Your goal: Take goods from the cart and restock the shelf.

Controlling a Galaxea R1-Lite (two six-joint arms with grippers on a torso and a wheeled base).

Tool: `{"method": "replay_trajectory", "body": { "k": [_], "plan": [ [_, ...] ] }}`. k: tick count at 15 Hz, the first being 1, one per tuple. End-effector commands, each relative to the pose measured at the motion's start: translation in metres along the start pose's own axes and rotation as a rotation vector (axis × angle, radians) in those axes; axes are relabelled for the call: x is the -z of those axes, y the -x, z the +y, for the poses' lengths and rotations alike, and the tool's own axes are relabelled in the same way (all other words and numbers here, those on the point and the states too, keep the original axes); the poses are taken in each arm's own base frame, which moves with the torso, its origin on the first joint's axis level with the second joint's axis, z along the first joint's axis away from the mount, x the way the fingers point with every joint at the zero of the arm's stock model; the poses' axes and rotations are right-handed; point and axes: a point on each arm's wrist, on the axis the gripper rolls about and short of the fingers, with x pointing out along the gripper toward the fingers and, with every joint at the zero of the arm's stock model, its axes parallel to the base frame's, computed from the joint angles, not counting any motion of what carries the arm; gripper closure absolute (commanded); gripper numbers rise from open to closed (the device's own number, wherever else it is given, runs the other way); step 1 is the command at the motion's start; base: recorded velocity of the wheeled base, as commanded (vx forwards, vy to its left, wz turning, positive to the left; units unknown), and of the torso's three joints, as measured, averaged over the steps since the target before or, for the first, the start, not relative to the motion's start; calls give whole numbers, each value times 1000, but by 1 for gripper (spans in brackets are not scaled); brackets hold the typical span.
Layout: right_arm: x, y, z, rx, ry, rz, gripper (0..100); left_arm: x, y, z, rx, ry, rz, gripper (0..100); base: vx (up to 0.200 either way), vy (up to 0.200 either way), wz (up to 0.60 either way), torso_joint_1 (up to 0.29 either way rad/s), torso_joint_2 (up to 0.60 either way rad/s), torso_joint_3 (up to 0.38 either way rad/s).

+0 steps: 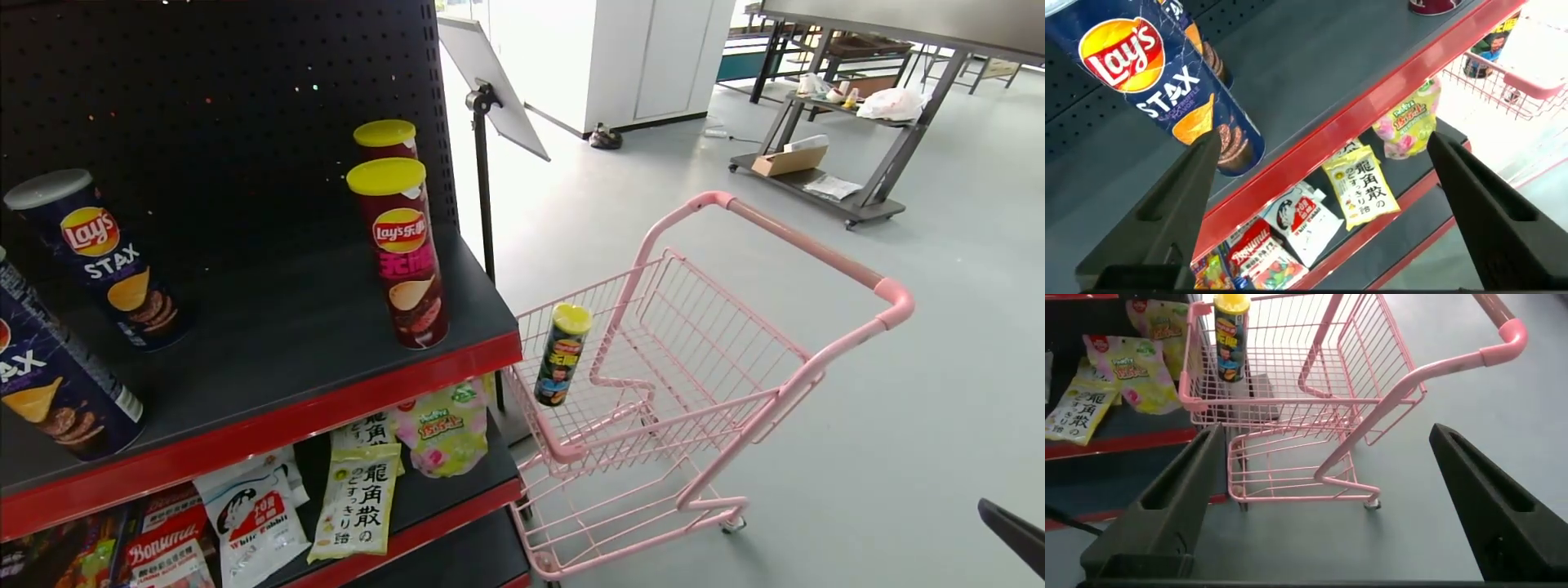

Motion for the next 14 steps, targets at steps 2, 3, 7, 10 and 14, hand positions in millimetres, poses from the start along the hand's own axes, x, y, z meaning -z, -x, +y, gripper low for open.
{"method": "replay_trajectory", "body": {
  "k": [2,3,7,10,14],
  "plan": [
    [1,0,0,-1,0,5,0,2,-1,-1,0,-18,9,0,0,0,0,0,0,0],
    [2,0,0,-1,0,6,0,2,-1,-1,0,-20,9,0,200,0,0,-2,7,2],
    [2,-1,0,-2,0,11,0,3,-1,-1,2,-22,13,0,200,0,0,-5,1,4],
    [2,-2,0,-4,0,13,0,4,0,-1,1,-20,5,0,0,0,0,0,0,0],
    [3,-2,1,-4,1,20,0,6,3,-1,2,-18,-6,0,0,0,0,0,0,0]
  ]
}}
